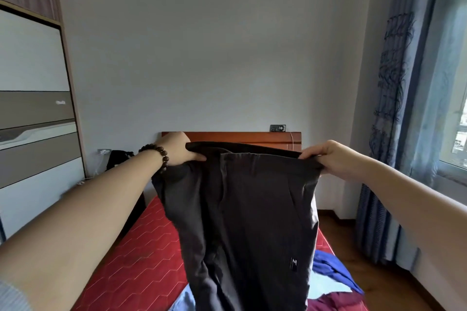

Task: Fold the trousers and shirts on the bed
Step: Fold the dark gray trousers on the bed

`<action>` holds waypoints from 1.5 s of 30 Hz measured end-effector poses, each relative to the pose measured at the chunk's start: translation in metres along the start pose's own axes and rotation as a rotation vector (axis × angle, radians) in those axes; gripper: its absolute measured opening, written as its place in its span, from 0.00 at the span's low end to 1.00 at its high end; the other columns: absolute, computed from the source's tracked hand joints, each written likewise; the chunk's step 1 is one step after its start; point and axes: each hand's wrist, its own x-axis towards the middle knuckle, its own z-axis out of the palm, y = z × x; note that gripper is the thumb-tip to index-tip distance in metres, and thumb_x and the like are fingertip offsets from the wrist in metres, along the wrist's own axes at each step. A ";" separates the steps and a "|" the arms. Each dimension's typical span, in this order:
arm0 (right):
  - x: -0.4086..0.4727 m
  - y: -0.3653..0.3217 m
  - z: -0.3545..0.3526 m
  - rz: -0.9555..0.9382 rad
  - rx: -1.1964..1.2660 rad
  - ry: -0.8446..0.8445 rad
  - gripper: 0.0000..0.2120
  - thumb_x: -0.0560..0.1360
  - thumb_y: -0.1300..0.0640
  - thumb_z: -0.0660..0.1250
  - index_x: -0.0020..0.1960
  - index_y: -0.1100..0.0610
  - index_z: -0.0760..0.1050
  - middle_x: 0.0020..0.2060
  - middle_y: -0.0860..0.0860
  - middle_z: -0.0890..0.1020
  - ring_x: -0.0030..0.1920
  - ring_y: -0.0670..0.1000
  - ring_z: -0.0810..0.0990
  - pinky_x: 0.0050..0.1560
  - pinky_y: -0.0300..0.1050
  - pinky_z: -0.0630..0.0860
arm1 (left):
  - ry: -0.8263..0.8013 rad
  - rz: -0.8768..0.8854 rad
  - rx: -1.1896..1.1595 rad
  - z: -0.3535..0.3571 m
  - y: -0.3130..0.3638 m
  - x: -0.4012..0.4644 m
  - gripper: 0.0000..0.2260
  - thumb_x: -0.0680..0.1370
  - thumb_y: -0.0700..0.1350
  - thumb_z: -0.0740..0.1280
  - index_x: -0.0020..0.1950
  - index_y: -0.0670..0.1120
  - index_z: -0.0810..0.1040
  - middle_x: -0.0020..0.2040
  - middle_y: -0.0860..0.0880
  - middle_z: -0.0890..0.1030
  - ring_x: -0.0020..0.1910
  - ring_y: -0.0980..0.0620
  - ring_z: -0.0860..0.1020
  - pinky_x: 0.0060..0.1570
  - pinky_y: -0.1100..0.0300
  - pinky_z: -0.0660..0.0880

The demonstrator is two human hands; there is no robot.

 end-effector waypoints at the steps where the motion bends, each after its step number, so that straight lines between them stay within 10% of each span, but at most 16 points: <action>1: 0.001 -0.001 0.000 0.008 -0.024 -0.026 0.26 0.73 0.79 0.52 0.42 0.58 0.84 0.50 0.62 0.83 0.49 0.58 0.82 0.55 0.55 0.78 | -0.002 -0.019 -0.030 0.002 -0.001 0.002 0.25 0.66 0.66 0.72 0.26 0.46 0.71 0.26 0.50 0.73 0.28 0.50 0.73 0.30 0.59 0.65; 5: 0.002 -0.004 -0.009 0.058 -0.013 -0.092 0.11 0.77 0.60 0.65 0.39 0.61 0.83 0.43 0.58 0.83 0.47 0.54 0.80 0.60 0.52 0.76 | 0.022 -0.084 -0.146 0.005 -0.001 0.006 0.27 0.65 0.65 0.74 0.24 0.46 0.67 0.23 0.51 0.69 0.27 0.51 0.69 0.30 0.58 0.62; 8: -0.001 -0.004 -0.009 0.035 -0.402 -0.120 0.20 0.68 0.36 0.70 0.38 0.54 0.81 0.33 0.42 0.80 0.36 0.40 0.77 0.41 0.28 0.71 | 0.054 -0.148 -0.216 0.006 0.000 0.008 0.26 0.65 0.62 0.75 0.27 0.45 0.67 0.26 0.49 0.69 0.28 0.50 0.70 0.32 0.57 0.62; 11: 0.000 0.010 -0.002 -0.074 -0.713 -0.005 0.11 0.72 0.48 0.73 0.39 0.55 0.78 0.34 0.46 0.77 0.36 0.47 0.75 0.37 0.37 0.69 | 0.047 -0.185 -0.275 0.005 0.003 0.006 0.25 0.64 0.62 0.76 0.28 0.45 0.68 0.27 0.49 0.70 0.29 0.50 0.70 0.32 0.57 0.63; 16: -0.002 0.028 -0.014 0.035 -0.019 0.252 0.11 0.75 0.68 0.67 0.37 0.56 0.76 0.33 0.52 0.82 0.36 0.52 0.81 0.42 0.44 0.82 | -0.238 -0.010 -0.189 -0.011 0.000 -0.013 0.27 0.59 0.69 0.72 0.36 0.44 0.80 0.35 0.48 0.81 0.37 0.49 0.78 0.41 0.53 0.72; 22: 0.008 0.037 -0.018 0.041 0.051 0.409 0.08 0.76 0.69 0.65 0.41 0.60 0.72 0.40 0.60 0.81 0.38 0.57 0.79 0.43 0.48 0.82 | -0.411 0.094 -0.025 -0.004 -0.004 -0.032 0.08 0.68 0.44 0.75 0.43 0.43 0.82 0.39 0.46 0.84 0.37 0.52 0.79 0.38 0.58 0.74; 31: 0.006 0.044 -0.031 -0.014 0.066 0.651 0.08 0.76 0.60 0.68 0.52 0.49 0.79 0.42 0.52 0.84 0.40 0.51 0.81 0.48 0.46 0.77 | 0.104 -0.083 -0.409 0.028 -0.012 -0.044 0.04 0.74 0.39 0.70 0.48 0.42 0.78 0.44 0.48 0.79 0.45 0.49 0.78 0.40 0.62 0.70; 37: 0.008 0.048 -0.037 0.057 0.343 0.676 0.11 0.78 0.54 0.65 0.38 0.54 0.78 0.34 0.51 0.78 0.36 0.51 0.74 0.34 0.40 0.74 | 0.484 -0.129 -0.626 0.029 0.001 -0.047 0.12 0.74 0.50 0.72 0.50 0.42 0.81 0.45 0.48 0.82 0.48 0.49 0.79 0.46 0.58 0.76; 45: 0.004 0.046 -0.044 0.073 0.360 0.802 0.07 0.77 0.53 0.68 0.46 0.57 0.79 0.41 0.57 0.80 0.37 0.51 0.79 0.44 0.51 0.80 | 0.141 0.116 -0.444 0.015 0.008 -0.045 0.21 0.66 0.47 0.79 0.54 0.51 0.74 0.49 0.52 0.79 0.48 0.55 0.78 0.49 0.59 0.75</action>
